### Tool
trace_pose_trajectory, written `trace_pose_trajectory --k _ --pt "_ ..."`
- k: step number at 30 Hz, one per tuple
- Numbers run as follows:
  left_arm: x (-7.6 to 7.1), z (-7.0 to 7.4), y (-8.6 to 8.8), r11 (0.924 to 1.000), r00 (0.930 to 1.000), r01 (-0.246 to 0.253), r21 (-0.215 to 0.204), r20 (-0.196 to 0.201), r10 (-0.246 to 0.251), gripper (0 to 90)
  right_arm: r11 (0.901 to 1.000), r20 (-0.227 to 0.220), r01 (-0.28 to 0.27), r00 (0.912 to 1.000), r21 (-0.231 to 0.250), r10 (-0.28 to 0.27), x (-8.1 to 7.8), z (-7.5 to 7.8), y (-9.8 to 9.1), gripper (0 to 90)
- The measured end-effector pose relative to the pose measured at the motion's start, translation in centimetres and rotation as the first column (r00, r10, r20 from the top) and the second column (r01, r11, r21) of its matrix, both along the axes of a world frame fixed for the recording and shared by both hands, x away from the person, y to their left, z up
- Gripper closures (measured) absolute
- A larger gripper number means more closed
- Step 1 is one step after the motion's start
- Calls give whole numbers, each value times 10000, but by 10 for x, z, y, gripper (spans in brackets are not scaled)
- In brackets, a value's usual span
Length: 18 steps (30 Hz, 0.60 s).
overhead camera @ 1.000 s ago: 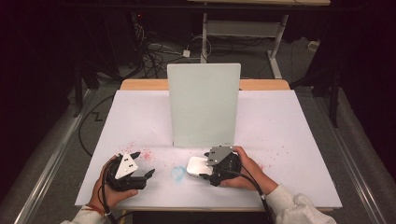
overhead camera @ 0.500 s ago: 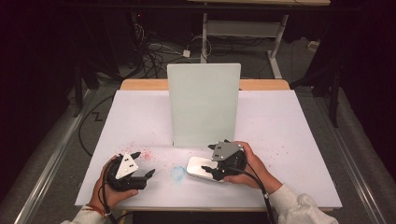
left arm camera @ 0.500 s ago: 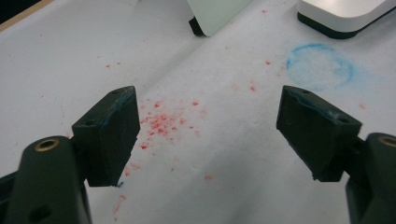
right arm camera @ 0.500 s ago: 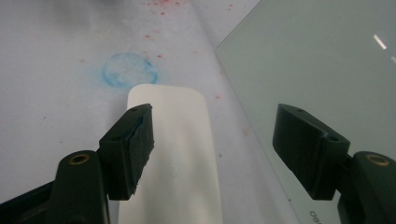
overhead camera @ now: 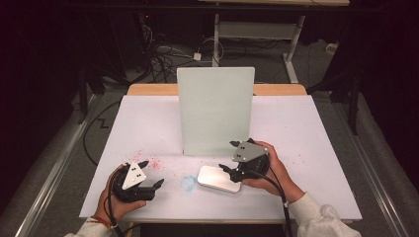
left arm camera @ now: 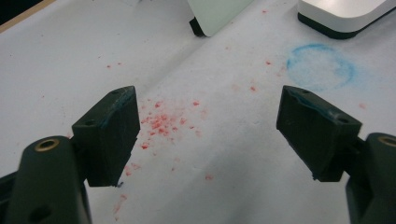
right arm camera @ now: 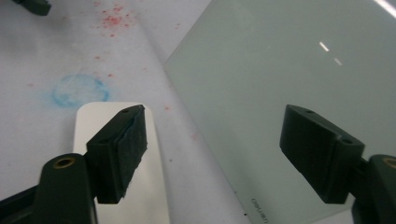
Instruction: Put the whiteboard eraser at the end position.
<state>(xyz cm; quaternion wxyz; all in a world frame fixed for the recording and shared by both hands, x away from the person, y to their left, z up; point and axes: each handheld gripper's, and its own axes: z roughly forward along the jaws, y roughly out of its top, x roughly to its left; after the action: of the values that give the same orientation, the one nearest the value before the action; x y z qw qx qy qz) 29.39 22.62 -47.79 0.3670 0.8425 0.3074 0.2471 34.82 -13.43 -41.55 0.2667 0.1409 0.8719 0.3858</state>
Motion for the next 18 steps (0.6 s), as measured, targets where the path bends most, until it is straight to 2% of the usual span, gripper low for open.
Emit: trace_pose_trajectory --k 4,7,12,18 --pt "0 0 0 10000 10000 -10 -1 10 10 210 9983 272 468 9985 345 -477 1 5 -7 201" --pt "0 0 0 10000 10000 -15 -21 9 15 209 9947 447 914 9946 462 -935 2 9 -12 171" --pt "0 0 0 10000 10000 -13 -17 9 13 209 9888 741 1365 9873 601 -1408 4 12 -21 167" --pt "0 0 0 10000 10000 -15 -30 13 15 209 9835 960 1598 9812 844 -1676 3 15 -31 169"
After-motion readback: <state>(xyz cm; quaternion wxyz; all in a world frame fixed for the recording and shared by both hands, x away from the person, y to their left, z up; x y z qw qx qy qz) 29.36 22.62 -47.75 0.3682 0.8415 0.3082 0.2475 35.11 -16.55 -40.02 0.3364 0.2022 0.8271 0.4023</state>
